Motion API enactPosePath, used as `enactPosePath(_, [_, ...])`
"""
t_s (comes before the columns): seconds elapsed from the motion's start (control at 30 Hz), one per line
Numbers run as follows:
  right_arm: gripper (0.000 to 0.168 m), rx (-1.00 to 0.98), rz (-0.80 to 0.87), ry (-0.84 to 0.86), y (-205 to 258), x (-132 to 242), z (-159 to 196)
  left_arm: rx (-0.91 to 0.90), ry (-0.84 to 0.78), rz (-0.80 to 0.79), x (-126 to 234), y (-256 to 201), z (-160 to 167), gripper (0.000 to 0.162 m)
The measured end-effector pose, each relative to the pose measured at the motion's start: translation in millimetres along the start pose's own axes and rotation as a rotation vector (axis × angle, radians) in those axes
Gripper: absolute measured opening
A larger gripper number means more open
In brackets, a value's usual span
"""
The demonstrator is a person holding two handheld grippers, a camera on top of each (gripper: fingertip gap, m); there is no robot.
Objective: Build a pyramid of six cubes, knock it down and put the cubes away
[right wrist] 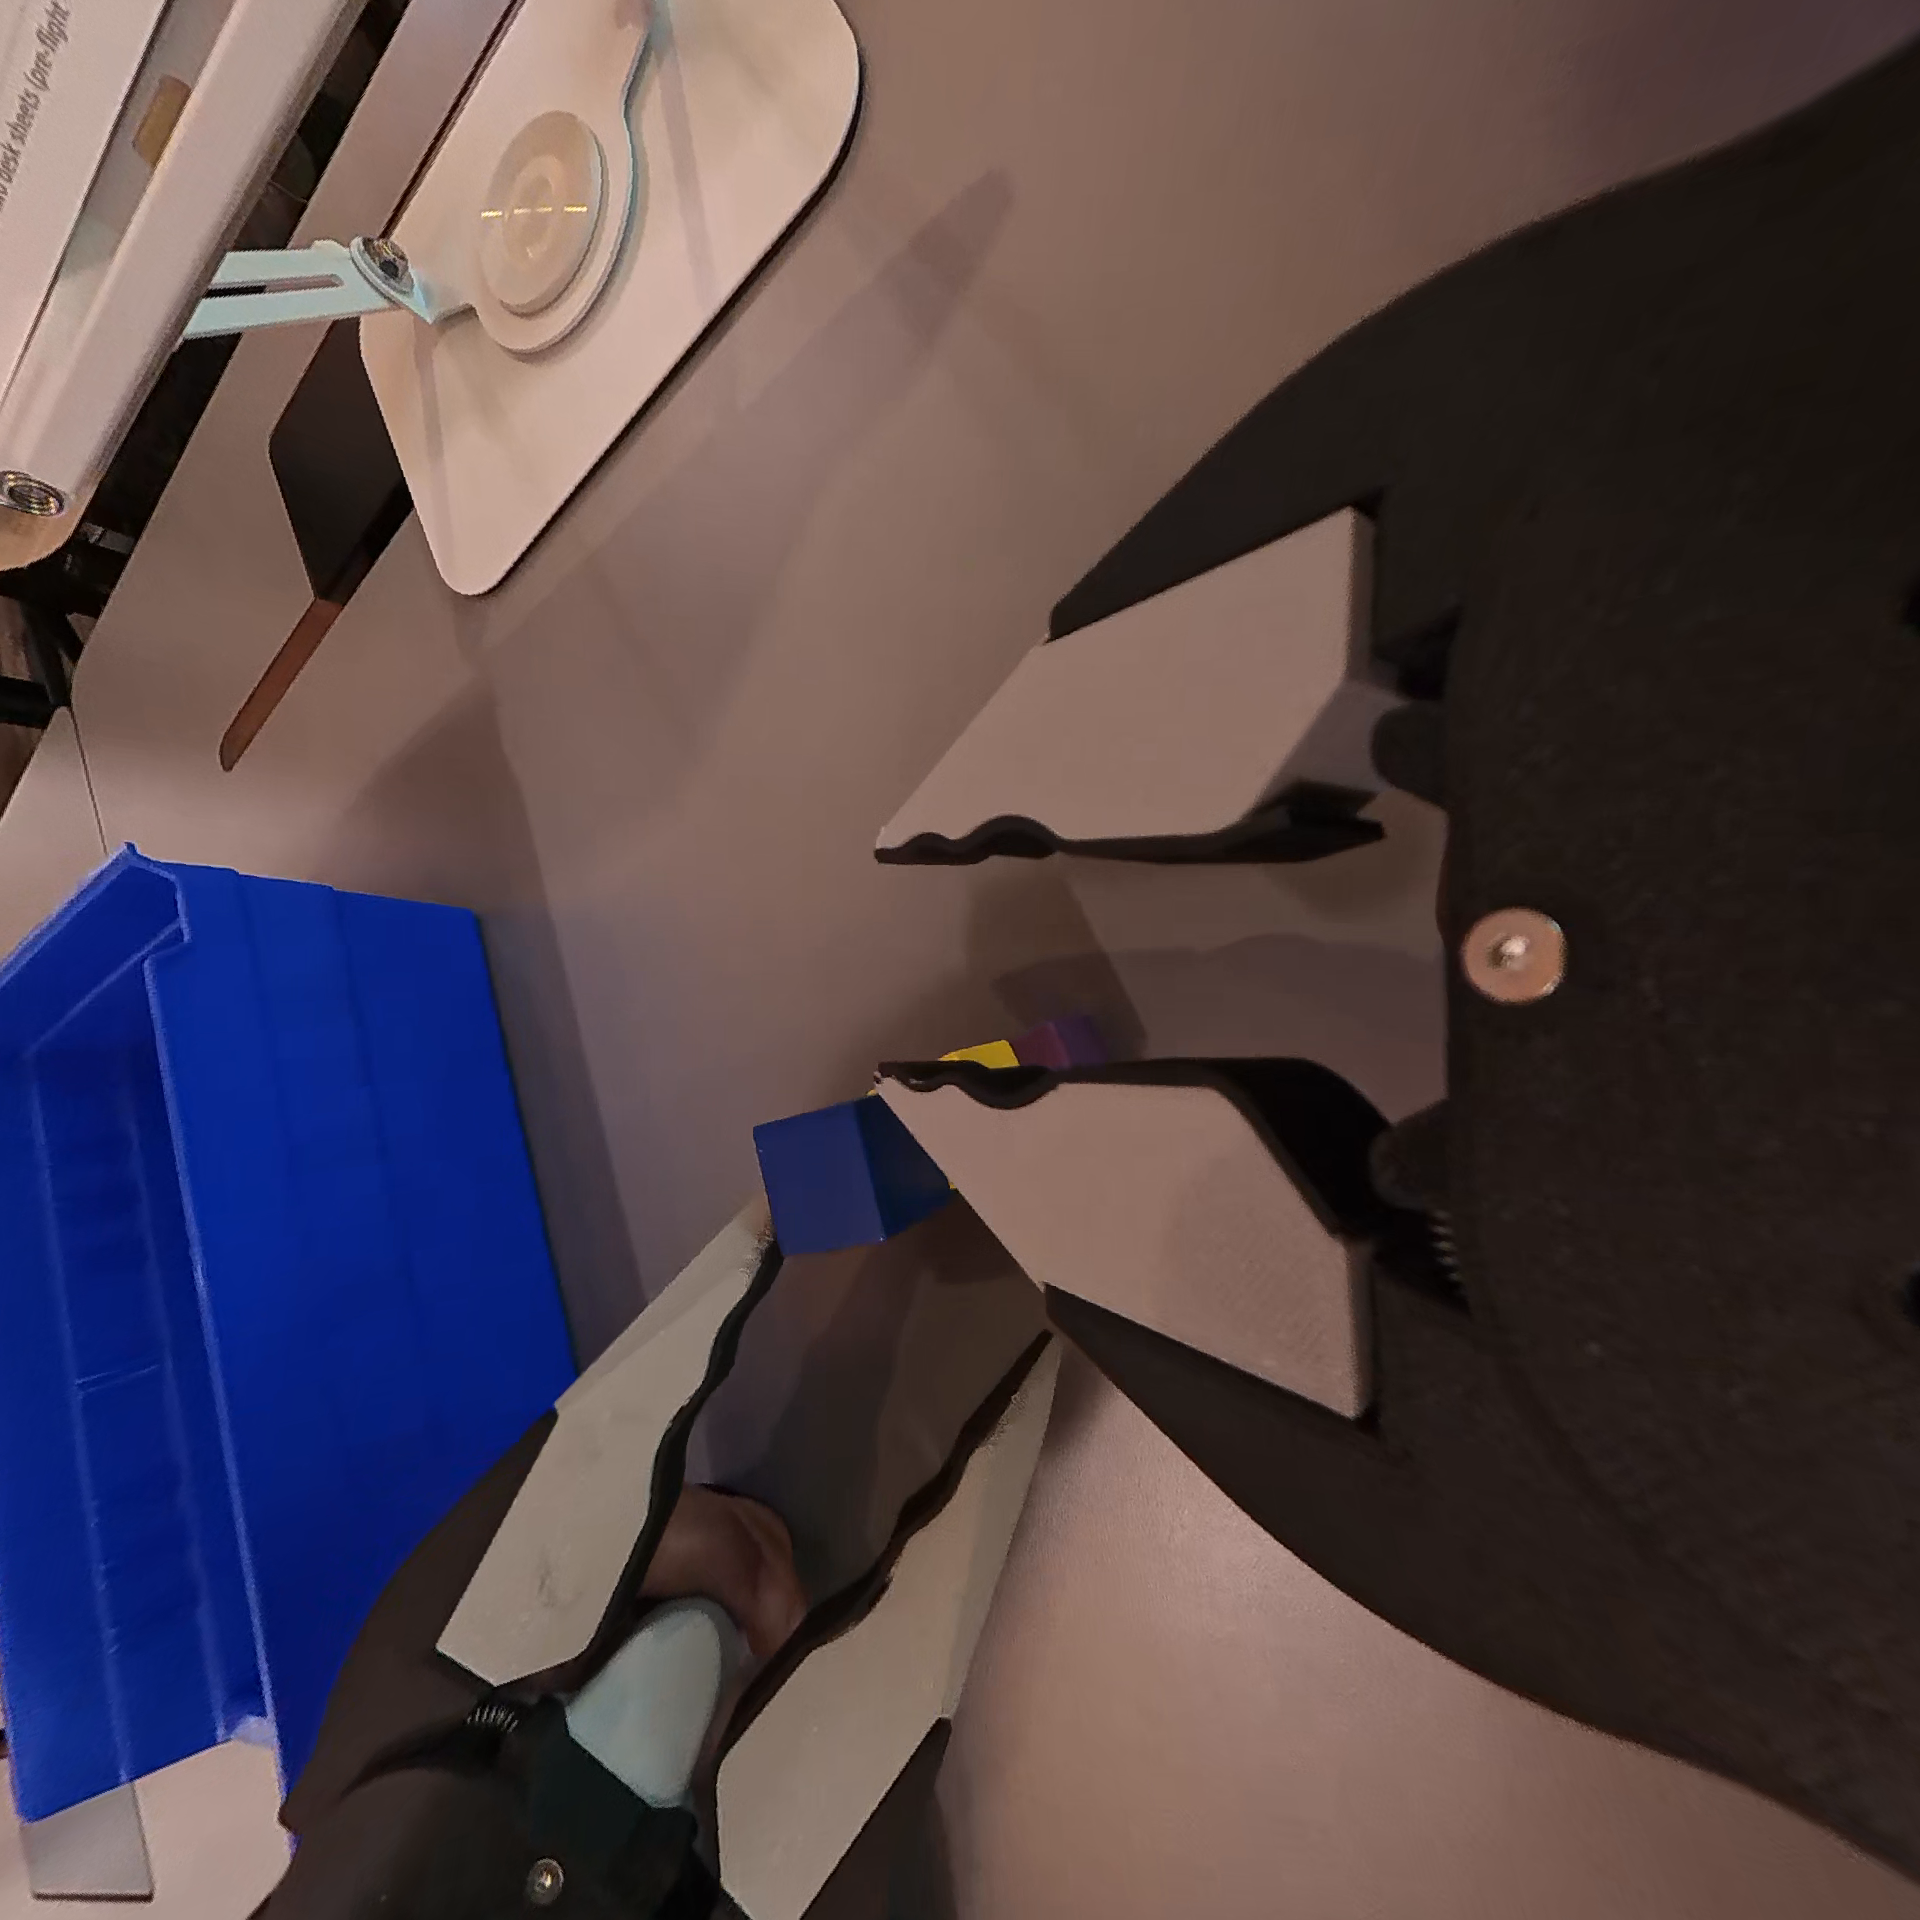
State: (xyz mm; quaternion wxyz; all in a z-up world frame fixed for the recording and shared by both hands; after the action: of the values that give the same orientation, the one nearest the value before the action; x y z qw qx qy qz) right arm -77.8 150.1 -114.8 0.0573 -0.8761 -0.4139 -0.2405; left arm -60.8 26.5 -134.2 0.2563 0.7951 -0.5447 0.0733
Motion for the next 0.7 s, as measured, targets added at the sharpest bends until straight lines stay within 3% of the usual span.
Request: enactPosePath(0.7, [0.035, 0.000, 0.020, 0.016, -1.0, -6.0, 2.8, -0.009, -0.029, 0.004, 7.4, -1.8, -4.2, 0.055])
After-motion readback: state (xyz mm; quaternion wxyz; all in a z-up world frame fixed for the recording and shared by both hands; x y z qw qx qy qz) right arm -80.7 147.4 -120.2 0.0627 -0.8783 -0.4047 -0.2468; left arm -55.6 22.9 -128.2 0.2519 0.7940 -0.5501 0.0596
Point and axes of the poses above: each gripper's, where its closed fingertips meet, x back along the fingers, z out of its underside, y = z × x across the jaws, the point moved 6 cm from there along x, back along the fingers, and after that the axes turned 10 degrees about -z, right-handed, at the moved point
